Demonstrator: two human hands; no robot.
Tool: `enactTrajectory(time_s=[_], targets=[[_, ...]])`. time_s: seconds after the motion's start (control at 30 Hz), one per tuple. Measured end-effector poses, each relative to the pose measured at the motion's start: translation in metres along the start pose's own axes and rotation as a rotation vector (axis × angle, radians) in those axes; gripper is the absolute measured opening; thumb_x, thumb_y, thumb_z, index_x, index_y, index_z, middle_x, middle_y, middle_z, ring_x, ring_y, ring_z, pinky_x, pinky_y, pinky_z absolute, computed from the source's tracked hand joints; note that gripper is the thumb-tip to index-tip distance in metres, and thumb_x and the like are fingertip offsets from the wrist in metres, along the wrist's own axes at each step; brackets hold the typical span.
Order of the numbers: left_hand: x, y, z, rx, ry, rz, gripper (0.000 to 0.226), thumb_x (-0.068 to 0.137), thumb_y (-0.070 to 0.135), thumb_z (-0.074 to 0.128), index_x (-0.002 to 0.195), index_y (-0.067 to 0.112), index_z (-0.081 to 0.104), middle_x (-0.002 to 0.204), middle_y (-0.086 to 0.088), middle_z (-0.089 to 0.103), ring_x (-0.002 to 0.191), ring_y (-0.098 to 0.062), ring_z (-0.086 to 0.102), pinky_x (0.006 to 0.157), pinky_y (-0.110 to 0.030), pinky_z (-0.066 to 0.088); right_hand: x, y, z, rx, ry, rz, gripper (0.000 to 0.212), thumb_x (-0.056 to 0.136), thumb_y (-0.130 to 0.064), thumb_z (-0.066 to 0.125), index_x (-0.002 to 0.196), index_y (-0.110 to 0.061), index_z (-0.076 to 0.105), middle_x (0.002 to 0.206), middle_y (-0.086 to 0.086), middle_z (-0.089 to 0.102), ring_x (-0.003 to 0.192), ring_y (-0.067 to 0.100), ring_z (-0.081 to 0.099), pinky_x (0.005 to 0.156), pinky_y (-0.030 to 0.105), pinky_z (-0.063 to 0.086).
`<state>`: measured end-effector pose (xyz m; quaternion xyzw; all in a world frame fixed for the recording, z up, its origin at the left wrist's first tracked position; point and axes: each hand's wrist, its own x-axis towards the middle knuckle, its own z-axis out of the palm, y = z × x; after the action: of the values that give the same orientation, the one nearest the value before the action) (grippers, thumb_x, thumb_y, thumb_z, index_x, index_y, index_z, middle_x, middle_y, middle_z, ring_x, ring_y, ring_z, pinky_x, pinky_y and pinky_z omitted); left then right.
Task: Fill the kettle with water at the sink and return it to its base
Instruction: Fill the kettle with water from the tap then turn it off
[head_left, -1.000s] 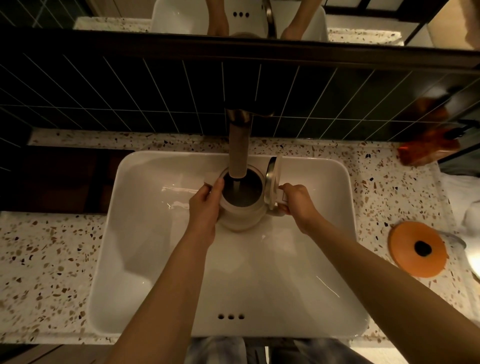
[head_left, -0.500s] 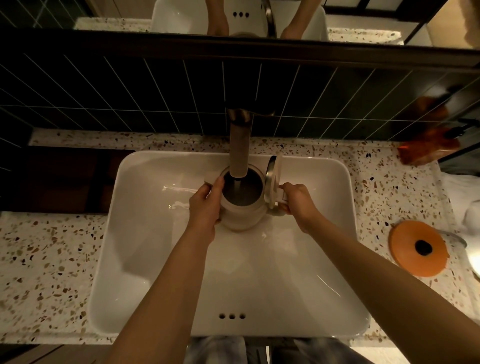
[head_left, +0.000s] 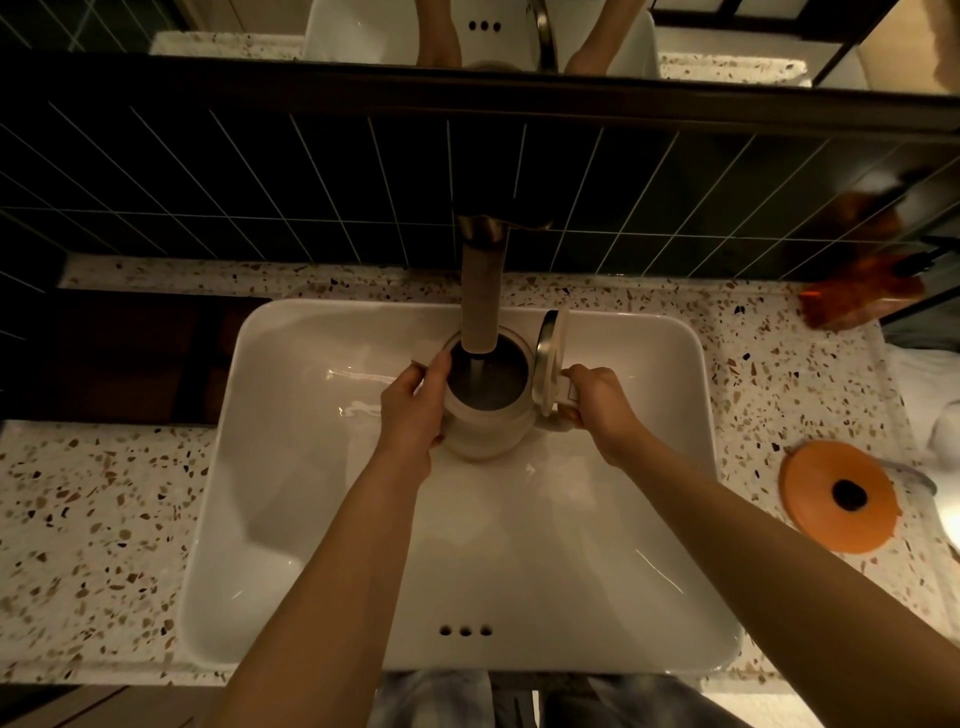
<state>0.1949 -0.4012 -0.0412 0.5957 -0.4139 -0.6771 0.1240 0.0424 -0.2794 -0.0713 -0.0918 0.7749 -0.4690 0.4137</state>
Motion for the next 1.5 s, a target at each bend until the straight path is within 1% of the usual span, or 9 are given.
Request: enactTrajectory(time_s=[0.13,0.23,0.47,0.67,0.8,1.03,1.17,1.3,1.5], targets=[[-0.0007,0.0011,-0.0006,0.005,-0.003,0.002,0.022,0.089,0.049,0.06,0.089,0.028,0.064,0.093,0.015,0.063,0.085,-0.008,0.053,0.093,-0.052,0.048,-0.0003,-0.0002,0.0001,-0.011,-0.014,-0.013,0.028,0.083,-0.019,0.04,0.069,-0.003,0.057,0.056,0.013,0.042,0.061,0.027,0.039,0.064,0.039,0.032],[-0.0014,0.0014,-0.001,0.022,0.003,-0.002,0.025,0.089,0.051,0.06,0.094,0.027,0.065,0.096,0.014,0.062,0.089,-0.011,0.054,0.095,-0.054,0.049,-0.0009,-0.0006,0.0003,-0.018,-0.021,-0.02,0.028,0.082,-0.021,0.04,0.068,-0.003,0.057,0.057,0.015,0.043,0.062,0.028,0.04,0.064,0.038,0.032],[-0.0019,0.0007,-0.0007,0.028,-0.001,0.001,0.023,0.089,0.051,0.059,0.087,0.029,0.063,0.093,0.013,0.062,0.084,-0.01,0.052,0.094,-0.053,0.048,-0.0014,0.0,-0.0005,-0.014,-0.013,-0.024,0.035,0.086,-0.016,0.039,0.053,-0.007,0.048,0.049,0.011,0.042,0.051,0.021,0.038,0.055,0.033,0.03],[-0.0019,0.0007,-0.0014,0.021,-0.009,-0.001,0.02,0.089,0.049,0.059,0.084,0.03,0.063,0.091,0.014,0.062,0.087,-0.013,0.052,0.095,-0.054,0.047,-0.0025,-0.0007,-0.0008,-0.005,-0.023,-0.02,0.031,0.088,-0.014,0.038,0.066,-0.001,0.056,0.048,0.009,0.043,0.05,0.02,0.039,0.054,0.031,0.032],[-0.0011,0.0006,-0.0021,0.026,-0.019,-0.007,0.019,0.089,0.05,0.059,0.086,0.032,0.063,0.095,0.015,0.062,0.09,-0.012,0.053,0.096,-0.054,0.048,-0.0027,-0.0016,-0.0005,-0.007,-0.023,-0.02,0.032,0.087,-0.014,0.038,0.063,0.0,0.054,0.049,0.013,0.043,0.049,0.02,0.039,0.053,0.031,0.032],[-0.0011,0.0006,-0.0025,0.018,-0.025,-0.001,0.016,0.09,0.049,0.059,0.084,0.034,0.061,0.092,0.018,0.061,0.084,-0.005,0.052,0.095,-0.053,0.048,-0.0004,-0.0001,-0.0013,-0.029,-0.011,-0.007,0.028,0.087,-0.016,0.039,0.069,-0.002,0.055,0.056,0.015,0.042,0.058,0.026,0.039,0.062,0.038,0.032],[-0.0003,-0.0004,-0.0033,0.023,-0.03,0.002,0.015,0.089,0.05,0.059,0.086,0.035,0.062,0.094,0.017,0.062,0.086,-0.005,0.052,0.096,-0.053,0.049,-0.0011,-0.0015,-0.0005,-0.037,-0.011,-0.007,0.031,0.089,-0.015,0.038,0.066,-0.002,0.054,0.057,0.015,0.044,0.058,0.026,0.041,0.062,0.037,0.032],[0.0003,-0.0007,-0.0031,0.029,-0.031,0.005,0.016,0.089,0.051,0.059,0.085,0.036,0.061,0.094,0.017,0.061,0.086,-0.006,0.052,0.095,-0.053,0.049,-0.0025,-0.0024,-0.0001,-0.035,-0.008,-0.004,0.03,0.09,-0.014,0.038,0.074,0.001,0.059,0.063,0.019,0.046,0.065,0.03,0.042,0.065,0.039,0.034],[0.0008,-0.0006,-0.0034,0.03,-0.03,-0.004,0.016,0.088,0.051,0.06,0.087,0.036,0.062,0.095,0.017,0.062,0.088,-0.008,0.053,0.095,-0.052,0.049,-0.0026,-0.0028,0.0001,-0.045,-0.001,0.009,0.03,0.09,-0.016,0.038,0.074,0.0,0.057,0.069,0.021,0.048,0.069,0.03,0.044,0.068,0.039,0.036]])
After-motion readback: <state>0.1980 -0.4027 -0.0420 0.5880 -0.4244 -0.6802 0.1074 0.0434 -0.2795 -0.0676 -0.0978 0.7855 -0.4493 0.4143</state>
